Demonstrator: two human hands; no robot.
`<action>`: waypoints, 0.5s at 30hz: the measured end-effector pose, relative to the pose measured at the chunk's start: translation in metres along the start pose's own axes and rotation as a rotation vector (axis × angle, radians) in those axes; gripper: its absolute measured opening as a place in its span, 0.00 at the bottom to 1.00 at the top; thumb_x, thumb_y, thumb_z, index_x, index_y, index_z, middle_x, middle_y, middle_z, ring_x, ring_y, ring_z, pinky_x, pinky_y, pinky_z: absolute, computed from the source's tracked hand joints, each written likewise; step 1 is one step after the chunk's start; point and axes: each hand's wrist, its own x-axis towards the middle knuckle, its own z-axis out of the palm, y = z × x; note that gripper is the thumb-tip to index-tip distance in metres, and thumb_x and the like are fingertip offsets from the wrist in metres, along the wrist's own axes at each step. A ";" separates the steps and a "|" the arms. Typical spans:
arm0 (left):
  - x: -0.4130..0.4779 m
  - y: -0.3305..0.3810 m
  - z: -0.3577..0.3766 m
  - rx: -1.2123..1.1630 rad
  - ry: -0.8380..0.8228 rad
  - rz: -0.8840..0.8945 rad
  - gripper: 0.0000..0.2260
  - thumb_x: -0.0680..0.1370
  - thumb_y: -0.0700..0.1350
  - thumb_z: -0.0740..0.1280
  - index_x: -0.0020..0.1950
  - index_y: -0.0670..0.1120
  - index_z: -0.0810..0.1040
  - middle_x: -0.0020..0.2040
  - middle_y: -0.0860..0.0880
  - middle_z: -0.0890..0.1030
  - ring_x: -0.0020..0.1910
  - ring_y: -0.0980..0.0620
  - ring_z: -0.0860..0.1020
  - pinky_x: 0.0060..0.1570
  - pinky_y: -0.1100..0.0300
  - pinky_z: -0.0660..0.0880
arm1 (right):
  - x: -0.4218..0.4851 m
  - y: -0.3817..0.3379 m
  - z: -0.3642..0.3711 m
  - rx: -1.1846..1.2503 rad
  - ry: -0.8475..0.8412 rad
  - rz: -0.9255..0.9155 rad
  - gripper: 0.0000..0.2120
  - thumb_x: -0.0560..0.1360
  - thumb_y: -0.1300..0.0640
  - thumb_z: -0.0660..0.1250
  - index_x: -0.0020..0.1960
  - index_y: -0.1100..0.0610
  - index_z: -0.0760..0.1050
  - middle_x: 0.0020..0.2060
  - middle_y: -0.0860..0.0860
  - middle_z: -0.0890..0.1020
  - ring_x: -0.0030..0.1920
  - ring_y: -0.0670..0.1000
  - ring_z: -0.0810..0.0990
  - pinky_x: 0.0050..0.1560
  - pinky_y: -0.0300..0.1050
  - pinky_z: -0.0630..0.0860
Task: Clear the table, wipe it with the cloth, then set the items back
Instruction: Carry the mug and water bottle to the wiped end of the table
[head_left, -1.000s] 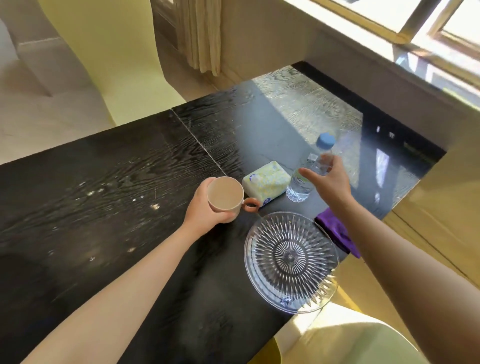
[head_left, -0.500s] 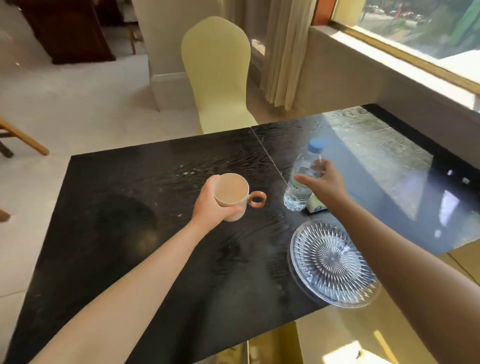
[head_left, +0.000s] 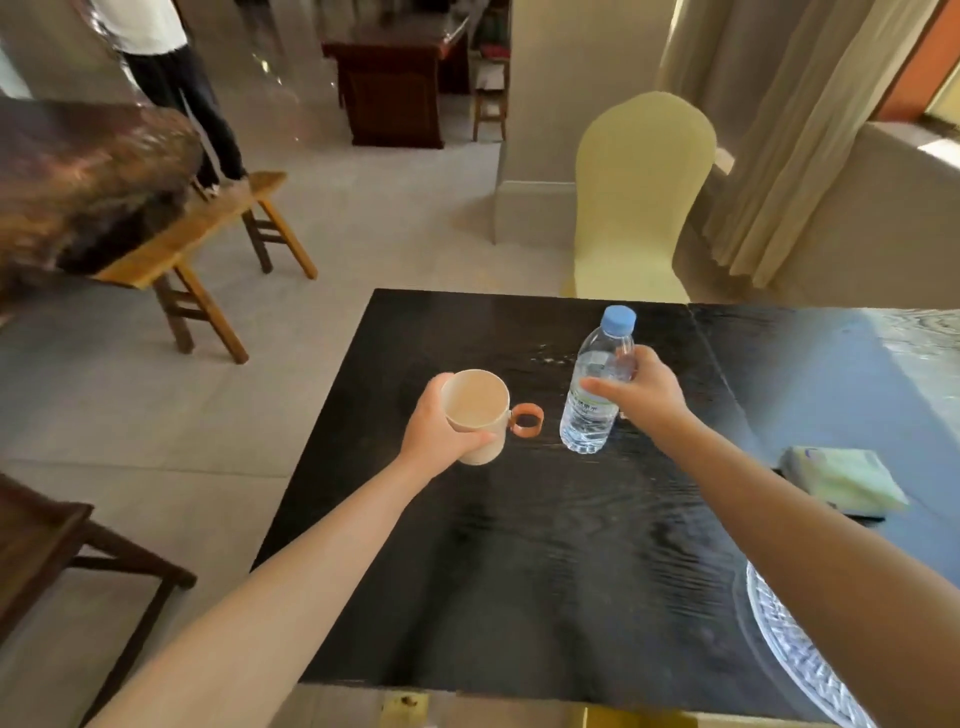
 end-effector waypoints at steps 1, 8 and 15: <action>0.000 -0.009 -0.014 0.004 0.025 -0.018 0.38 0.61 0.51 0.80 0.66 0.56 0.64 0.57 0.58 0.70 0.55 0.55 0.71 0.51 0.63 0.70 | 0.001 -0.010 0.015 0.000 -0.020 -0.014 0.26 0.65 0.51 0.76 0.58 0.55 0.69 0.41 0.43 0.75 0.40 0.42 0.74 0.38 0.37 0.70; 0.008 -0.070 -0.087 -0.013 0.156 -0.153 0.39 0.60 0.49 0.80 0.65 0.53 0.65 0.55 0.56 0.70 0.53 0.54 0.71 0.47 0.60 0.71 | 0.009 -0.047 0.115 0.016 -0.149 -0.018 0.28 0.65 0.52 0.75 0.61 0.55 0.68 0.49 0.47 0.76 0.49 0.49 0.77 0.46 0.44 0.72; 0.055 -0.124 -0.134 -0.008 0.276 -0.246 0.38 0.59 0.47 0.80 0.64 0.49 0.65 0.56 0.52 0.69 0.55 0.53 0.70 0.47 0.59 0.71 | 0.029 -0.071 0.200 0.039 -0.191 0.020 0.29 0.65 0.53 0.75 0.62 0.54 0.67 0.51 0.47 0.76 0.49 0.48 0.76 0.48 0.44 0.71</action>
